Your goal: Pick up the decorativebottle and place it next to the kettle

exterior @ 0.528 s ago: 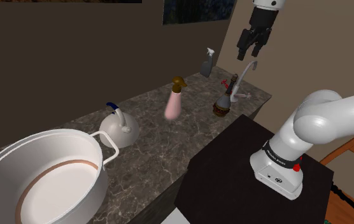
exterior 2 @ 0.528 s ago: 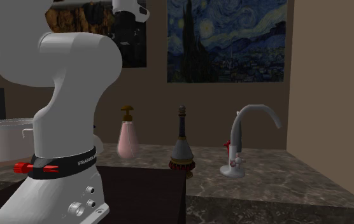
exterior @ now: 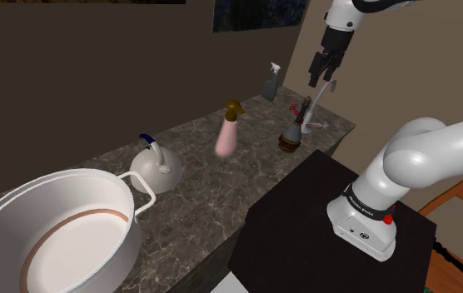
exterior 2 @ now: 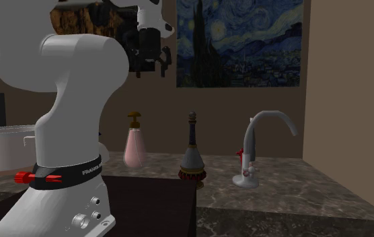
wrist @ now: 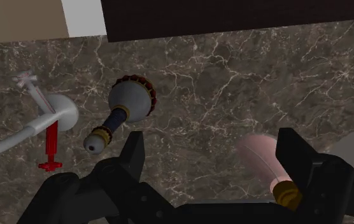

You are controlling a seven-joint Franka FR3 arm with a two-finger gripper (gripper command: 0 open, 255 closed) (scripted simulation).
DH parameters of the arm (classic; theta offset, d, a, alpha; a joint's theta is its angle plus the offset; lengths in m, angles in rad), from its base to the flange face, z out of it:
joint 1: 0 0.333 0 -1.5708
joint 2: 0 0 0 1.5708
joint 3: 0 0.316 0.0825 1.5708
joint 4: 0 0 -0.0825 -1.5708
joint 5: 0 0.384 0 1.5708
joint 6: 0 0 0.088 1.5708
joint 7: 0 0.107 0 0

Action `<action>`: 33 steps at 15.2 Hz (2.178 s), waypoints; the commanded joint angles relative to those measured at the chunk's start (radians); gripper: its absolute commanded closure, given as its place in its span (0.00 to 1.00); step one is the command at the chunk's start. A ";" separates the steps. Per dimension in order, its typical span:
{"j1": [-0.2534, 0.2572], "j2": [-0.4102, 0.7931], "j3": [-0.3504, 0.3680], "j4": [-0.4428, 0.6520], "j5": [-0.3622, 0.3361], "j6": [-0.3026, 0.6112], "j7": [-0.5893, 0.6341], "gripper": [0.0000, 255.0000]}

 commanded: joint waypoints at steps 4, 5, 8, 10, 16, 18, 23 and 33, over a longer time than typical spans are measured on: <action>-0.014 0.101 -0.113 -0.022 -0.069 0.139 -0.163 0.00; -0.015 0.128 -0.134 -0.021 -0.079 0.168 -0.194 0.00; -0.013 0.219 -0.200 -0.006 -0.098 0.255 -0.289 0.00; -0.007 0.288 -0.243 0.012 -0.101 0.312 -0.354 0.00; 0.011 0.453 -0.328 0.059 -0.073 0.438 -0.502 0.00; 0.012 0.469 -0.333 0.044 -0.069 0.469 -0.506 0.00; 0.014 0.512 -0.346 0.014 -0.058 0.539 -0.517 0.00; 0.014 0.511 -0.346 0.014 -0.058 0.539 -0.517 1.00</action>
